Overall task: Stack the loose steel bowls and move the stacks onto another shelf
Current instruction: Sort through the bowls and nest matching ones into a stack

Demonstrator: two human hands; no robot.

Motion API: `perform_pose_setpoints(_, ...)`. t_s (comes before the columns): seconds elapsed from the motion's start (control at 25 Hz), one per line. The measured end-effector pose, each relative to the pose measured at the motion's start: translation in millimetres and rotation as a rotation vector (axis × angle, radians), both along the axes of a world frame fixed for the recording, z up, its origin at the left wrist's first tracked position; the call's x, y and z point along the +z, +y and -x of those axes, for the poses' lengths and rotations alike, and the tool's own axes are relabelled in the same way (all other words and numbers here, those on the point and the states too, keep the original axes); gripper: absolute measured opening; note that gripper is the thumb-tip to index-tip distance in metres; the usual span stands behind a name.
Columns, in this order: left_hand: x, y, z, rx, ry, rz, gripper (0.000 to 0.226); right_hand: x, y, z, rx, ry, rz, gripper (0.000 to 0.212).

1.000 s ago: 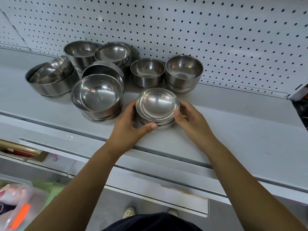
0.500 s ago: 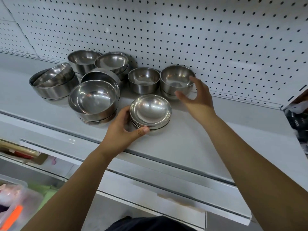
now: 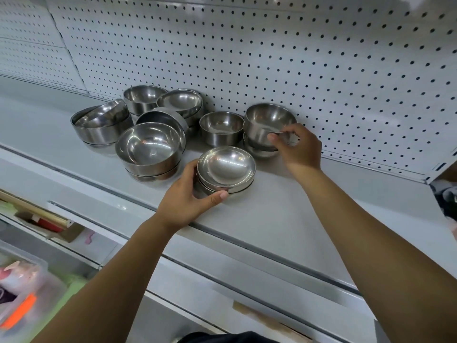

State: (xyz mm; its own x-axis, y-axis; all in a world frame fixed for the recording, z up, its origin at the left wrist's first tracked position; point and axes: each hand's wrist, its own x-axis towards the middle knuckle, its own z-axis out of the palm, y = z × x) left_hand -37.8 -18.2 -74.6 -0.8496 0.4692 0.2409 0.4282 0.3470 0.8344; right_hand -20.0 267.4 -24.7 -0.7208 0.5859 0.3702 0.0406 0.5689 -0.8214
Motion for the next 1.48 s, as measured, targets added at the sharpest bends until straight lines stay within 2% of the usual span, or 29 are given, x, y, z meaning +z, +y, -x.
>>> perform_pose_setpoints(0.32, -1, 0, 1, 0.000, 0.007, 0.022, 0.095, -4, 17, -31, -0.133, 0.093, 0.124, 0.023)
perform_pose_setpoints(0.64, -1, 1, 0, 0.006, 0.003, 0.026, 0.099, -31, 34, -65, -0.294, 0.112, 0.126, 0.027)
perform_pose_setpoints(0.92, -2, 1, 2, 0.010, -0.030, -0.002, 0.095, -36, 40, -72, -0.298, 0.048, 0.179, 0.021)
perform_pose_setpoints(1.04, -2, 1, 2, 0.003, -0.036, -0.018, 0.092, -40, 41, -72, -0.262, 0.064, 0.131, 0.021)
perform_pose_setpoints(1.16, -3, 1, 2, 0.010, -0.035, -0.025, 0.091, -42, 43, -72, -0.254, 0.052, 0.106, 0.029)
perform_pose_setpoints(1.32, -5, 2, 1, 0.022, -0.015, -0.019, 0.090, -44, 38, -78, -0.299, 0.149, 0.203, 0.058)
perform_pose_setpoints(1.4, -6, 2, 1, 0.025, -0.023, -0.039, 0.089, -42, 29, -83, -0.330, 0.202, 0.218, 0.061)
perform_pose_setpoints(1.48, -7, 3, 1, 0.035, -0.037, -0.063, 0.087, -43, 19, -86, -0.277, 0.200, 0.190, 0.055)
